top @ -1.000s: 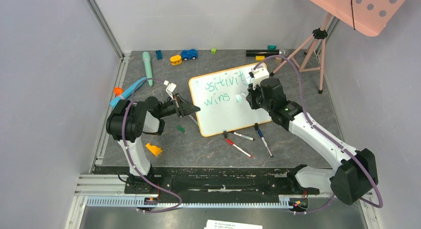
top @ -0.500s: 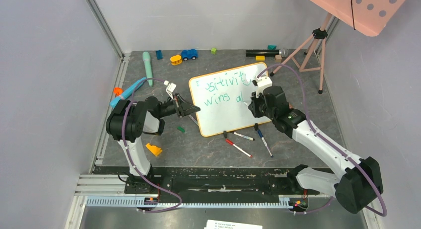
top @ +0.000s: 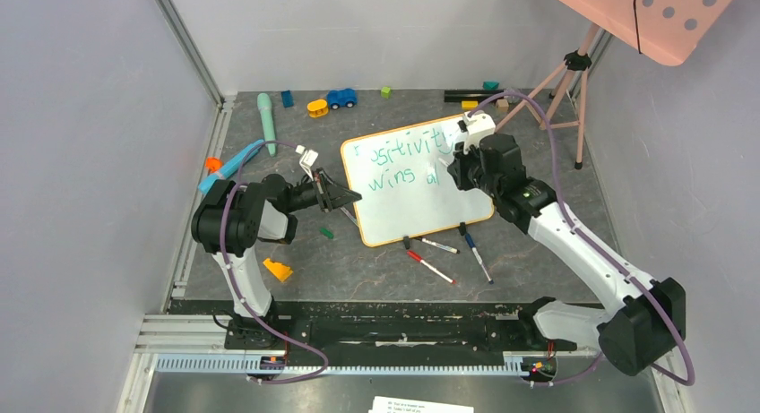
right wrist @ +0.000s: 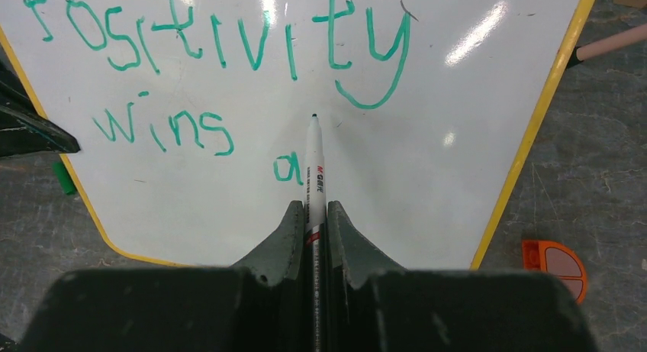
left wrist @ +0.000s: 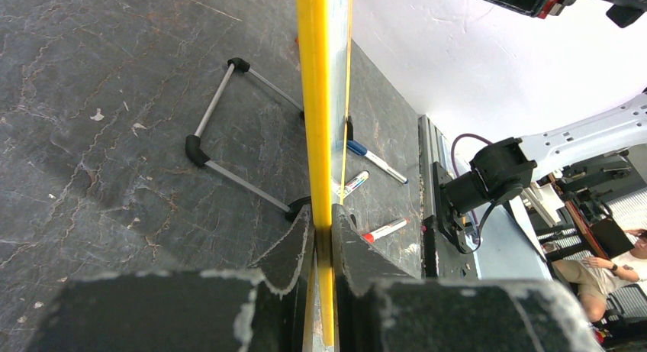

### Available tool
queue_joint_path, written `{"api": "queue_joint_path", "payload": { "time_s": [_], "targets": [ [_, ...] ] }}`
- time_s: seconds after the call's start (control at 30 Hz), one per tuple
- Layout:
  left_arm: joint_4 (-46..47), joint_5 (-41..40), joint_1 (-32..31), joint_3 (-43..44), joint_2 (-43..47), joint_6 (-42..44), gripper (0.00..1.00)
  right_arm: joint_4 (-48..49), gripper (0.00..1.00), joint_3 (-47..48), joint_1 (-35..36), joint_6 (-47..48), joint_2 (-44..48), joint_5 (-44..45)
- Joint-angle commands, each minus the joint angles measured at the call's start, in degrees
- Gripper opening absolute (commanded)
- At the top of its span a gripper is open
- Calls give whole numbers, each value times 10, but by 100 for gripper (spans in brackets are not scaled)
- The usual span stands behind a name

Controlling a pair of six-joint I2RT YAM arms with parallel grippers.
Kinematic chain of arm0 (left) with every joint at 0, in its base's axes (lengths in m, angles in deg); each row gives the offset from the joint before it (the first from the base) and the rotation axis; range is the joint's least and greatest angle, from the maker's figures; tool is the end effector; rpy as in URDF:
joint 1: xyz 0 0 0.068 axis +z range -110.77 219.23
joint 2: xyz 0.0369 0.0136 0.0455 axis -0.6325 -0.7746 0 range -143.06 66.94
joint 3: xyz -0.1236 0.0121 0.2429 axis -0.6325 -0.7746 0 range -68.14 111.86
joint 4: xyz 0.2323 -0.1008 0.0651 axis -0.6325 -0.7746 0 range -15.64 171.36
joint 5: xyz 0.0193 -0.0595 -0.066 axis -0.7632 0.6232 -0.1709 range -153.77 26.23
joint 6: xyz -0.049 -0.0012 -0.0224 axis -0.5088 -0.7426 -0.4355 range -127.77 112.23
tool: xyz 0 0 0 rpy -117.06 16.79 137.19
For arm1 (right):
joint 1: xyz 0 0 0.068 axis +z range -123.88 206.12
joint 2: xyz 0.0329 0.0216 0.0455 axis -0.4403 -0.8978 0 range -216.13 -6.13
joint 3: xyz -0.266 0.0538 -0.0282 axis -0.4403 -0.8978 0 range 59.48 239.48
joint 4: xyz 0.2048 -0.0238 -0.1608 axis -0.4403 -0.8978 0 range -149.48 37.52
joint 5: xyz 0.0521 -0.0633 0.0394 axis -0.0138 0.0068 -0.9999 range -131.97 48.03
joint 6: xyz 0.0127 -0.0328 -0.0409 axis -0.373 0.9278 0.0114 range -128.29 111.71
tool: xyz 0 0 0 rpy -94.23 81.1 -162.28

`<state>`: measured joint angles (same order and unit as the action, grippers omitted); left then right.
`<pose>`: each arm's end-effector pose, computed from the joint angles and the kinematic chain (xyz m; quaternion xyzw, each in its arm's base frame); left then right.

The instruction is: Write a sentence on the whiteboard

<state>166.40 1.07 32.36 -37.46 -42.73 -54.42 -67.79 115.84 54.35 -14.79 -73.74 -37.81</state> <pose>0.2971 -0.0682 0.1425 0.1827 0.6665 -0.6027 0.3989 0.2387 0.1251 0.3196 -0.1414 0.8385 0.1273 0.5106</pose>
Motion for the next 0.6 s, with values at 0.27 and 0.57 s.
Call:
{"api": "queue_joint_path", "payload": {
  "time_s": [0.27,0.57],
  "targets": [
    [42,26,-4,-2,10,46,2,30,0,16,-11,19,-26,1],
    [42,26,-4,-2,10,46,2,32,0,-6,-12,16,-21,-3]
  ]
}}
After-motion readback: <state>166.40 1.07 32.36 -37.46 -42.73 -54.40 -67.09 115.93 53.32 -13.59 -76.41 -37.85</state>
